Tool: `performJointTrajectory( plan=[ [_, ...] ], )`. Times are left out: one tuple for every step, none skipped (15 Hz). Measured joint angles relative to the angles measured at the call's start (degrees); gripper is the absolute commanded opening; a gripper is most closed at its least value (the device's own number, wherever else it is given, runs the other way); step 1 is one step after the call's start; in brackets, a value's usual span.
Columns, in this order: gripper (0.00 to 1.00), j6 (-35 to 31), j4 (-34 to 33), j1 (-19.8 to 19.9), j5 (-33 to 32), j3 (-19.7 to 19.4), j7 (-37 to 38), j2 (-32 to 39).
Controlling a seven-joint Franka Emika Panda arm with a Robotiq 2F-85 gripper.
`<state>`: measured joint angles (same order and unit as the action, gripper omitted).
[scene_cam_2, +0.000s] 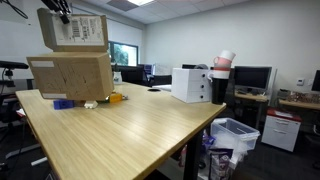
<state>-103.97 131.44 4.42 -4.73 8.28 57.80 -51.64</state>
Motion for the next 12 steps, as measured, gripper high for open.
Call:
performJointTrajectory(
  plan=[
    [0.02,0.12,0.31,0.29,0.07,-0.06,0.0,-0.86],
    [0.02,0.28,0.56,0.64,0.13,-0.09,0.0,-1.61],
    [0.02,0.41,0.87,0.99,0.16,-0.17,0.0,-2.46],
    [0.02,0.49,1.12,1.27,0.17,-0.23,0.0,-3.05],
    [0.02,0.55,1.38,1.58,0.19,-0.3,0.0,-3.68],
    [0.02,0.59,1.64,1.8,0.2,-0.4,0.0,-4.19],
    [0.02,0.63,1.9,2.12,0.29,-0.52,0.0,-4.73],
    [0.02,0.65,2.14,2.39,0.41,-0.65,0.0,-5.16],
    [0.02,0.66,2.47,2.74,0.6,-0.83,0.0,-5.69],
    [0.02,0.66,2.69,3.03,0.74,-0.95,0.0,-6.05],
    [0.02,0.67,2.94,3.29,0.9,-1.14,0.0,-6.47],
    [0.02,0.67,3.17,3.56,1.11,-1.32,0.0,-6.87]
  ],
)
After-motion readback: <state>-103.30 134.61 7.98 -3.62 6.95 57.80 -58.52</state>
